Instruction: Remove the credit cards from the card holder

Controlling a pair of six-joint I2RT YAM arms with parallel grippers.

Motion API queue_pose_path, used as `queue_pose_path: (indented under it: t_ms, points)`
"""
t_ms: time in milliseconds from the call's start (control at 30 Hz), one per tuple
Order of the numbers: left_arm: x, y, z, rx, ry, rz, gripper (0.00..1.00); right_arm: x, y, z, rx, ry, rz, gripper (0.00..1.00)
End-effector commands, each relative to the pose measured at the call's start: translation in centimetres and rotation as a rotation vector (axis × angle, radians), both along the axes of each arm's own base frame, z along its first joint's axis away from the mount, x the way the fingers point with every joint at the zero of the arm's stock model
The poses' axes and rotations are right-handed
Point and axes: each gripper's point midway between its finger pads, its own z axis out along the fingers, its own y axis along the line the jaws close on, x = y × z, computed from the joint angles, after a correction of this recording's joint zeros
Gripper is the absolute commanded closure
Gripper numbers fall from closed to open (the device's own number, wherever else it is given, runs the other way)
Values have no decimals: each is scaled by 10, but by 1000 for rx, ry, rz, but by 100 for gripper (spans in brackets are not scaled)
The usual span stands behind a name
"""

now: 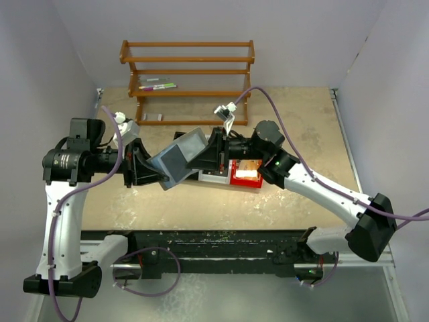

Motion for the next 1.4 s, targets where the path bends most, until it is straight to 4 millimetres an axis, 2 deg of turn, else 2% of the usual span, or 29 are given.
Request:
queue_pose_path:
  t_ms: [0,67,200,233,300,433,533,567,633,700,767,933,1000,1067,1133,1200,1267,1367]
  points:
    - [-31,-4,26,-104,-41,-85,98,35,-6,-7,-20,21,-116,100]
    - [-32,-4,27,-105,-45,-85,96,36,-7,-6,-19,20,-117,100]
    - [-32,-5,28,-109,-50,-89,70,36,-8,-5,-18,16,-108,100]
    - [-31,-5,27,-109,-49,-89,68,36,-8,-4,-15,14,-105,100]
    - [-30,-5,27,-108,-47,-88,70,35,-8,-2,-12,12,-99,100]
    - [-30,-5,26,-114,-46,-92,85,35,-10,-3,-14,12,-94,100]
    - [-26,-5,25,-101,-54,-80,84,35,-10,-3,-12,13,-91,100]
    - [-23,-5,25,-101,-42,-77,77,35,-9,-3,-9,10,-87,100]
    - [-14,-4,19,-74,-8,-39,43,33,-10,-1,1,3,-82,100]
    - [-10,-4,16,-68,17,-21,32,33,-11,1,6,-3,-84,100]
    - [-10,-5,14,-74,32,-21,30,32,-11,1,5,-7,-86,100]
    - [-11,-6,17,-98,86,-38,33,36,-13,1,-1,-41,-112,100]
    - [-2,-6,17,-96,129,-14,39,38,-13,5,8,-75,-130,100]
    - [13,-7,19,-89,145,37,50,39,-15,-1,-13,-85,-139,100]
    - [24,-6,21,-74,138,96,55,39,-17,-5,-32,-91,-148,100]
    - [36,-4,22,-61,132,166,51,38,-18,-8,-40,-91,-150,100]
    - [49,-2,20,-55,149,243,39,36,-20,-9,-44,-90,-152,100]
    - [59,0,15,-58,181,311,31,35,-21,-6,-40,-96,-153,100]
